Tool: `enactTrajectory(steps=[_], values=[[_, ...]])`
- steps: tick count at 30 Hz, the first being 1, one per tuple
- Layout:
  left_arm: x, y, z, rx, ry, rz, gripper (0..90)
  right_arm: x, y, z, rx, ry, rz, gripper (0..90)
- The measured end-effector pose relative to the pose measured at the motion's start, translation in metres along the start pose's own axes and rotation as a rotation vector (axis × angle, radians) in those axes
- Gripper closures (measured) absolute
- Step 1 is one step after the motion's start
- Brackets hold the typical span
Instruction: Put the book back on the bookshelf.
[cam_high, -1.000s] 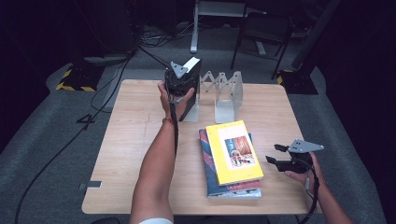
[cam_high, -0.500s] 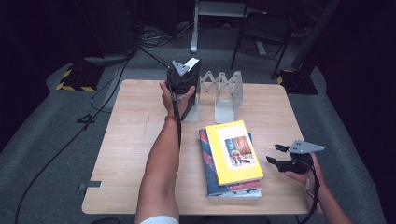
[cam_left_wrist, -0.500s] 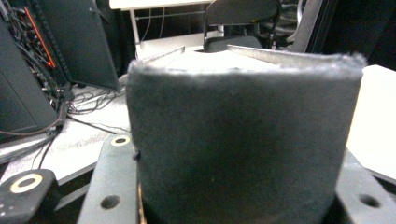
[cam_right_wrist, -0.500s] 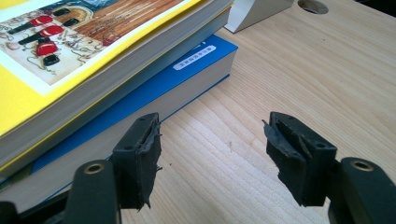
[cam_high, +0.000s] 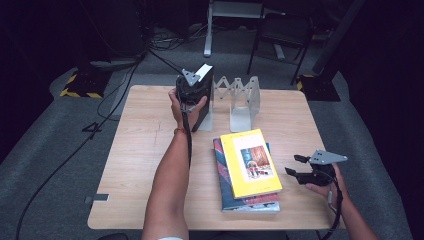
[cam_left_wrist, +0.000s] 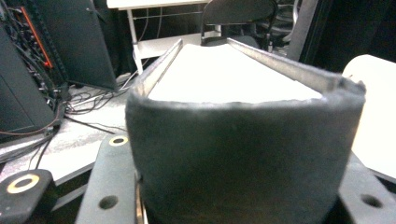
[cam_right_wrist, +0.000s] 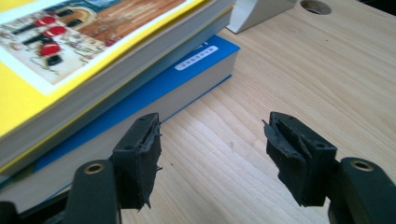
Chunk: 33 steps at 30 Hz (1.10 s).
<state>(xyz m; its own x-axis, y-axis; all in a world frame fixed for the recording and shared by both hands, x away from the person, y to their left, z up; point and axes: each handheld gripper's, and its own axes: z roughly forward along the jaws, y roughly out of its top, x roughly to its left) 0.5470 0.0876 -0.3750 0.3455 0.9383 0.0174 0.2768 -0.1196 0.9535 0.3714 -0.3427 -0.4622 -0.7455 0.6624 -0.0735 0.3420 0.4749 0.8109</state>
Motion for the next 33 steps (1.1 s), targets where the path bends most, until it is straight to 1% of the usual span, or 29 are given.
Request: enactTrajectory(steps=[1,6,8,14,18,20,22,24,27,30,31,32,33], values=[[0.0,-0.001,-0.001,0.0,-0.003,0.001,50.3,0.0,0.0,0.0,-0.004,0.004,0.005,35.9],[0.0,-0.004,-0.007,0.004,-0.013,0.007,50.1,-0.003,0.0,-0.001,-0.005,-0.007,0.02,36.2],[0.0,-0.005,-0.009,0.008,-0.015,0.006,50.1,-0.003,0.0,-0.002,-0.016,-0.012,0.023,36.6],[0.0,-0.011,-0.016,0.008,-0.011,0.003,49.8,-0.002,0.0,-0.002,-0.016,-0.016,0.016,36.6],[0.0,-0.015,-0.02,0.011,-0.021,0.006,49.5,-0.002,0.001,-0.002,-0.025,-0.014,0.016,36.8],[0.001,-0.017,-0.022,0.02,-0.027,0.018,49.4,-0.001,0.001,-0.002,-0.024,-0.016,0.014,36.7],[0.001,-0.019,-0.024,0.017,-0.034,0.011,49.1,-0.001,0.001,-0.002,-0.02,-0.016,0.014,36.7],[0.0,-0.018,-0.024,0.024,-0.041,0.015,49.1,-0.001,0.001,-0.002,-0.018,-0.016,0.014,36.7],[-0.001,-0.017,-0.024,0.031,-0.038,0.025,48.7,0.0,0.001,-0.002,-0.015,-0.015,0.015,36.7],[0.0,-0.014,-0.024,0.03,-0.038,0.016,48.1,0.0,0.001,-0.001,-0.01,-0.016,0.014,36.7],[0.001,-0.012,-0.024,0.038,-0.038,0.024,47.8,0.0,0.001,-0.001,-0.011,-0.015,0.015,36.7],[0.001,-0.012,-0.024,0.038,-0.038,0.024,47.5,0.0,0.001,-0.001,-0.011,-0.015,0.015,36.7],[0.001,-0.01,-0.024,0.034,-0.037,0.034,47.5,-0.001,0.001,-0.001,-0.009,-0.012,0.016,36.6]])
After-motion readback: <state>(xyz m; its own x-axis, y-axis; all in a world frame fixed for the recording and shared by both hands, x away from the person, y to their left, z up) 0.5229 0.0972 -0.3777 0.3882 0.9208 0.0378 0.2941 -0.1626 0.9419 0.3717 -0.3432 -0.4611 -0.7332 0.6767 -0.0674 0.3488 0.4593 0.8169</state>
